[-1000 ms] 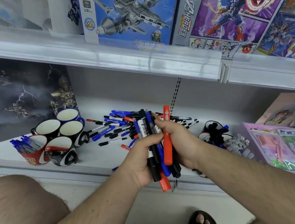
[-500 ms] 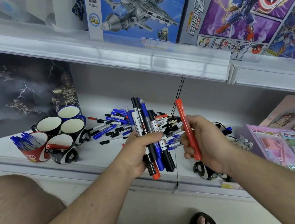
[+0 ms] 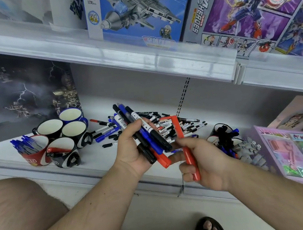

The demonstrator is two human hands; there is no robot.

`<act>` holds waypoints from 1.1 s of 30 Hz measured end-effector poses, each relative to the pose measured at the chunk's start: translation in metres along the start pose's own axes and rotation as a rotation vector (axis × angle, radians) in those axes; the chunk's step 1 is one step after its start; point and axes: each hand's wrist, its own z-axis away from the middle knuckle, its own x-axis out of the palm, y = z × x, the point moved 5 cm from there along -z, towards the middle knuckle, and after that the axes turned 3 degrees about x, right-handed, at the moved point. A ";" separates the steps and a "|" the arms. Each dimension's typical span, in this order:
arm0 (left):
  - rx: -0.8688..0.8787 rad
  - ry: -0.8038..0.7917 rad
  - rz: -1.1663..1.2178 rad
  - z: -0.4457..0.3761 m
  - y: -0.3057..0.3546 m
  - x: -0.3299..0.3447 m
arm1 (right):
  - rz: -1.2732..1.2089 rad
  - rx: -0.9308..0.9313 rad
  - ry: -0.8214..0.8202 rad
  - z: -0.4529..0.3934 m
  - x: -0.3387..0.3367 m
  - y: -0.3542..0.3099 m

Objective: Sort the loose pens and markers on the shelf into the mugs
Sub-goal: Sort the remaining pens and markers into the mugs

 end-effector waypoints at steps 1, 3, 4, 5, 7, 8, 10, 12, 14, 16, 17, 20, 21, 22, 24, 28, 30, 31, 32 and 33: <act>0.004 -0.001 0.001 0.000 0.000 0.001 | -0.026 0.034 -0.053 -0.001 0.004 0.003; 0.019 -0.001 -0.010 -0.001 -0.001 0.001 | -0.054 0.070 -0.135 -0.001 0.011 0.005; 0.026 -0.001 -0.012 -0.001 -0.001 0.002 | -0.065 0.080 -0.158 0.000 0.013 0.006; 0.032 -0.007 -0.005 -0.001 -0.001 0.002 | -0.078 0.087 -0.172 0.001 0.015 0.006; 0.036 -0.016 0.027 -0.002 -0.001 0.003 | -0.101 0.092 -0.182 0.001 0.017 0.008; 0.035 -0.012 0.036 -0.002 -0.001 0.002 | -0.112 0.093 -0.182 0.000 0.018 0.010; 0.038 0.001 0.042 -0.003 -0.001 0.002 | -0.130 0.085 -0.185 -0.002 0.019 0.014; 0.058 0.007 0.051 -0.003 0.002 0.003 | -0.128 0.062 -0.188 -0.003 0.020 0.014; 0.085 0.007 0.051 -0.004 0.006 0.005 | -0.108 0.038 -0.183 -0.003 0.018 0.010; 0.092 0.012 0.041 -0.007 0.010 0.004 | -0.085 0.026 -0.180 -0.002 0.016 0.005; 0.087 0.020 0.036 -0.010 0.012 0.002 | -0.079 0.024 -0.181 -0.001 0.014 0.003; 0.064 0.056 0.048 -0.019 0.018 -0.007 | -0.069 0.036 -0.200 0.002 0.010 0.001; 0.057 0.070 0.049 -0.021 0.019 -0.009 | -0.059 0.045 -0.203 0.003 0.007 0.001; 0.050 0.082 0.042 -0.021 0.018 -0.010 | -0.044 0.059 -0.201 0.004 0.005 0.002; 0.027 0.117 0.028 -0.021 0.012 -0.012 | -0.016 0.106 -0.183 0.006 -0.001 0.004; -0.031 0.200 0.048 -0.017 -0.010 -0.006 | -0.048 0.178 -0.080 0.004 -0.021 0.009; -0.051 0.215 0.052 -0.018 -0.020 -0.002 | -0.136 0.142 0.007 0.004 -0.036 0.011; -0.062 0.213 0.046 -0.019 -0.026 0.002 | -0.173 0.121 0.047 0.005 -0.044 0.012; -0.071 0.214 0.037 -0.019 -0.031 0.006 | -0.189 0.108 0.071 0.008 -0.050 0.012; -0.076 0.223 0.020 -0.019 -0.037 0.007 | -0.185 0.104 0.078 0.010 -0.054 0.013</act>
